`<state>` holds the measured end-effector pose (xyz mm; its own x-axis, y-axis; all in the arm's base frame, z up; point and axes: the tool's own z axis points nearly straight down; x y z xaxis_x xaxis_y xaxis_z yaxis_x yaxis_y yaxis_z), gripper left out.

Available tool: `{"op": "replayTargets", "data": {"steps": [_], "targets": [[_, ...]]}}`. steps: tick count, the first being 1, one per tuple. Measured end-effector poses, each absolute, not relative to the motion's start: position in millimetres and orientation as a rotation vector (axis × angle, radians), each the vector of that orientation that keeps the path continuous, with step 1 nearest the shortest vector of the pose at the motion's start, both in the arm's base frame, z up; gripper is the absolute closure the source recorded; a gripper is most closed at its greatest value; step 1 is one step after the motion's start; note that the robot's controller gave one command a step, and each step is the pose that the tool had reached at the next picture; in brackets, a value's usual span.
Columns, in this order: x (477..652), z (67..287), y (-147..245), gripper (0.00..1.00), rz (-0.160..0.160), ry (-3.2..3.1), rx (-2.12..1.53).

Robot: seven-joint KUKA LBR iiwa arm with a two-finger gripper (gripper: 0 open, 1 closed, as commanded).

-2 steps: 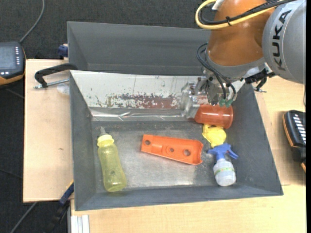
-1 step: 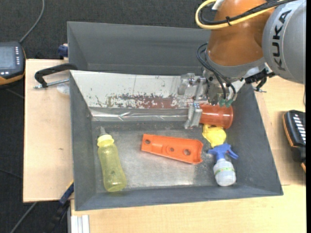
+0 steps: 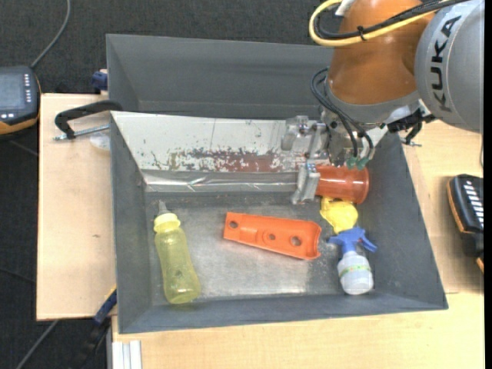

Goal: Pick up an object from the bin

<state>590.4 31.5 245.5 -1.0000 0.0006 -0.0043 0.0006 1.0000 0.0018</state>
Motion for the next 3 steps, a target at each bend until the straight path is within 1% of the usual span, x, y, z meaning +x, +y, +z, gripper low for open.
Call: {"op": "replayTargets", "data": {"steps": [1, 2, 3], "targets": [[561.3, 76, 33, 1.00, 0.009, 3.121, 0.140], [561.0, 76, 33, 1.00, 0.008, 3.121, 0.138], [561.6, 87, 28, 1.00, 0.008, 3.122, 0.093]]}}
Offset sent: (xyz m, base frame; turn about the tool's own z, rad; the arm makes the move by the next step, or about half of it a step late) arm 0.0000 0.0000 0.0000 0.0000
